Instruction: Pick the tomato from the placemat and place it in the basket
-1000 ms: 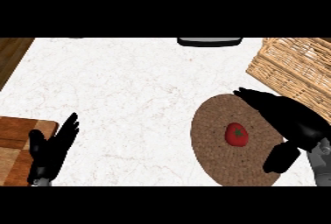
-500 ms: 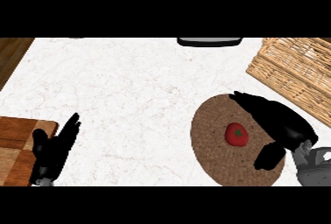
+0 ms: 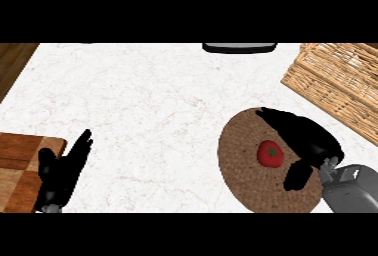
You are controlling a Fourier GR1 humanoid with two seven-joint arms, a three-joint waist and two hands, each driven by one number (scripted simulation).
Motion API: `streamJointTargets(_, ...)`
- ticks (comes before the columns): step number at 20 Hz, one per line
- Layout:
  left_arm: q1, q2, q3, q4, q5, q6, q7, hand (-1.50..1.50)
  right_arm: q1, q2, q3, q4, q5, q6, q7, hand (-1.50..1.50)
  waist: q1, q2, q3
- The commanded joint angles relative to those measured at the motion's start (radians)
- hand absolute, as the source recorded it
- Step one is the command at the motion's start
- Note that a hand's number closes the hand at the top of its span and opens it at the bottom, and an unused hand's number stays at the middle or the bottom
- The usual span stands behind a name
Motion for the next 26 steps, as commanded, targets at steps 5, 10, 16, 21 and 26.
streamJointTargets(5, 0.059, -0.005, 0.0, 0.056, 0.0, -0.02, 0.039, 0.0, -0.004, 0.038, 0.014, 0.124, 0.067, 0.007, -0.031, -1.5, 0.003, 0.01, -0.012)
streamJointTargets(10, 0.121, -0.019, -0.006, 0.038, -0.002, -0.032, 0.003, 0.0, 0.033, 0.067, 0.026, 0.094, 0.108, -0.029, -0.033, -1.5, 0.001, 0.007, -0.012)
streamJointTargets(16, 0.049, -0.053, -0.012, 0.055, -0.013, -0.007, 0.058, 0.0, 0.005, 0.098, 0.014, 0.143, 0.133, -0.022, -0.064, -1.5, -0.003, 0.008, -0.012)
streamJointTargets(21, 0.067, -0.016, -0.002, -0.011, -0.015, -0.029, 0.096, 0.0, -0.014, 0.079, 0.025, 0.221, 0.186, -0.042, -0.167, 1.5, 0.006, 0.009, -0.012)
streamJointTargets(26, 0.021, -0.034, 0.021, 0.099, -0.023, -0.025, 0.041, 0.0, 0.039, 0.053, 0.084, 0.186, 0.302, -0.15, -0.239, 1.5, -0.008, 0.009, -0.012)
